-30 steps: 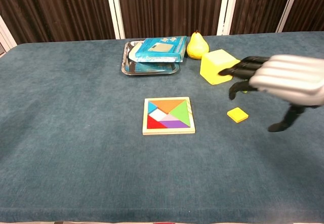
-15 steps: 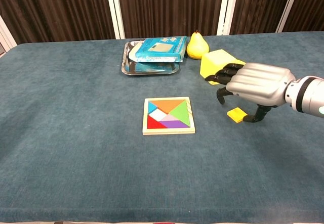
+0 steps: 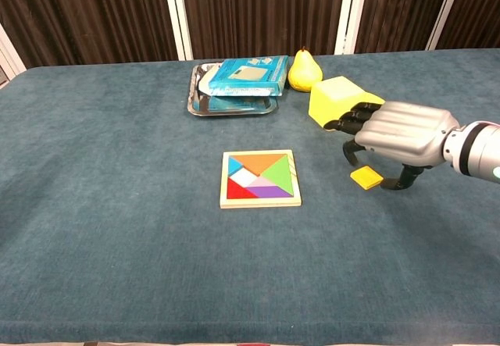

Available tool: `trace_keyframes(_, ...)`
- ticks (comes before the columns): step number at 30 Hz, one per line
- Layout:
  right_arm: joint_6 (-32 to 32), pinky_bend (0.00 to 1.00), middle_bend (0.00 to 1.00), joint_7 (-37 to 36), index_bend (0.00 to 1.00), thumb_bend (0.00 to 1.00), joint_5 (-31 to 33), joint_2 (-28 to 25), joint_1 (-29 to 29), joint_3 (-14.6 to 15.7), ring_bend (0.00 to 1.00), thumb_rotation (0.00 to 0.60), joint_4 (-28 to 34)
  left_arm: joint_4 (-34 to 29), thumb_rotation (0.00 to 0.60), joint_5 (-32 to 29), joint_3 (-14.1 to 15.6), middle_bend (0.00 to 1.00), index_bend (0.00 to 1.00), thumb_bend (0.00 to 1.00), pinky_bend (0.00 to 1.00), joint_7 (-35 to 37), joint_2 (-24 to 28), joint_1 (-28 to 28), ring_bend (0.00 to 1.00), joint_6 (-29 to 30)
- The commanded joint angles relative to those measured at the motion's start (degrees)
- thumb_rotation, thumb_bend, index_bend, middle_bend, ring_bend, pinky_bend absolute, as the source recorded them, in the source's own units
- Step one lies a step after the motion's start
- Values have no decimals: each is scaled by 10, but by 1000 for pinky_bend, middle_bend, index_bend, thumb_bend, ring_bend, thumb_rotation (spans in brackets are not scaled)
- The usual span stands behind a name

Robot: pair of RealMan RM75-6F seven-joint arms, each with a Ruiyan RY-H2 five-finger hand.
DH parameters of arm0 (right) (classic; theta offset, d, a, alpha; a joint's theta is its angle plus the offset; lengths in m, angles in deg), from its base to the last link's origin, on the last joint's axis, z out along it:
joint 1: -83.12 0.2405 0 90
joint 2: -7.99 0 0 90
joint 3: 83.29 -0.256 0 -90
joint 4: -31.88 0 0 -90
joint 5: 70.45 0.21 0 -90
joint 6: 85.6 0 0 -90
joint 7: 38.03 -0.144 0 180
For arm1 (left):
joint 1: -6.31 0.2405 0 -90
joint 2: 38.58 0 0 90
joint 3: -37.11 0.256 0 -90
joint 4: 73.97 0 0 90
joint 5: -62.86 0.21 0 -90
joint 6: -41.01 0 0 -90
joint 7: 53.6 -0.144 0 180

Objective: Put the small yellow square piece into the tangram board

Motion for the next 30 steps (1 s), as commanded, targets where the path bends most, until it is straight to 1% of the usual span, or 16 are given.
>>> trace_keyframes(1, -1, 0, 0, 1, 516, 410, 2, 3, 2, 3, 0, 600, -4, 0, 600, -1, -1, 0, 0, 424, 121, -2, -1, -1, 0, -1)
trace_keyframes(5, 0, 0, 0, 2, 520, 412, 6, 5, 5, 7, 0, 600, -8, -1, 600, -2, -1, 0, 0, 425, 121, -3, -1, -1, 0, -2)
trace_keyframes(9, 6, 0, 0, -3, 551, 416, 8, 7, 6, 8, 0, 600, -9, 0, 600, -3, -2, 0, 0, 426, 121, -2, -1, -2, 0, -3)
trace_keyframes(15, 1, 0, 0, 12, 587, 428, 21, 11, 10, 11, 0, 600, -12, -2, 600, -7, -5, 0, 0, 426, 125, -2, 0, -2, 0, -3)
trace_keyframes(19, 0, 0, 0, 24, 584, 431, 33, 13, 11, 12, 0, 600, -9, -9, 600, -7, -6, 0, 0, 433, 125, 0, 7, -3, 0, -1)
trace_keyframes(24, 3, 0, 0, 25, 588, 431, 38, 12, 12, 14, 0, 600, -6, 3, 600, -3, -2, 0, 0, 433, 125, 3, 0, 3, 0, 6)
trace_keyframes(26, 6, 0, 0, 23, 605, 431, 36, 13, 12, 16, 0, 600, -6, 4, 600, -1, -1, 0, 0, 434, 125, 4, -1, 5, 0, 9)
trace_keyframes(30, 17, 0, 3, 15, 688, 471, 31, 15, 13, 16, 0, 600, -4, 4, 600, 2, 2, 0, 0, 434, 125, 4, -1, 7, 0, 12)
